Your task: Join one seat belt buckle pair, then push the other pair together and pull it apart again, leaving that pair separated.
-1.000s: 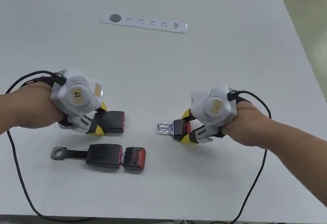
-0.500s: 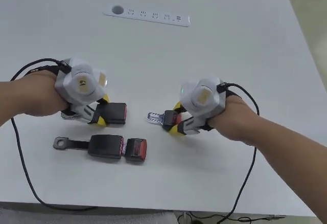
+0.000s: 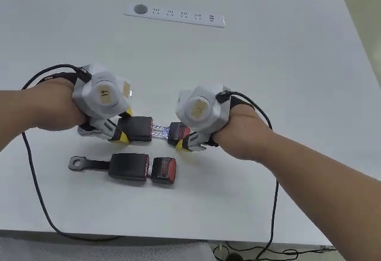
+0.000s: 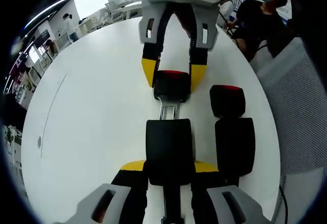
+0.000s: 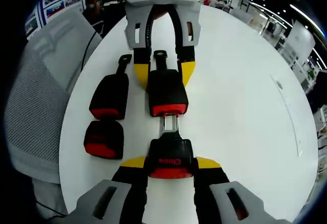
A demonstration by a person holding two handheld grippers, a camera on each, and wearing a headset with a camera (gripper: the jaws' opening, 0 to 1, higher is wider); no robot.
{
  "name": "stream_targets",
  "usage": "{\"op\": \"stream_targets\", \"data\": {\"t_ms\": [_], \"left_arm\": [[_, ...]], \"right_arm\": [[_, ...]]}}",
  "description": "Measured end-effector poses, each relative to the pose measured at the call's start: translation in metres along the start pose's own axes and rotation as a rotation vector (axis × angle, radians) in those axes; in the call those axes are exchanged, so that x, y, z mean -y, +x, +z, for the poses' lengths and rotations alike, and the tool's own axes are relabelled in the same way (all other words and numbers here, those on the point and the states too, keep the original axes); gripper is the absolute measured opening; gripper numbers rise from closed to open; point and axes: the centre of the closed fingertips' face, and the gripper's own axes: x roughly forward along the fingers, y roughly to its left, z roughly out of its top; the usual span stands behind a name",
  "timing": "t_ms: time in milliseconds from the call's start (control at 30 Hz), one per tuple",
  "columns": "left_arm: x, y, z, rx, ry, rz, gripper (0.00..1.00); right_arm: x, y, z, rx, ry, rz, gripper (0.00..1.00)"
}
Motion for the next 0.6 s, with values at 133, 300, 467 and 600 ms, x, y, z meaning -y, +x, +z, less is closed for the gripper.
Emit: {"op": "stream_targets", "data": {"t_ms": [133,300,467,600], "left_arm": [[0.0004,-0.0003,0.0011,0.0,0.009,0.001,0.33],[-0.0001,-0.0001,0.0015,0.004,0.04,0.005,0.32],[-0.0016,0.0009,0.0009,0.009,0.045,-0.006,0.32],[-0.0021,0.0013,0.0014,0.003,0.051,-0.016,0.32]], "right_arm": [[-0.0031,0.0015,0.0074,0.039,-0.015,0.026,0.31],[-0.0007,0.0012,0.007,0.061,-0.022,0.057,0.3],[0.0002,0.0032,0.0091,0.083,-0.037,0.072,0.3],[0.0021,0.0054,0.0096,0.078,-0.046,0.074,0.29]]}}
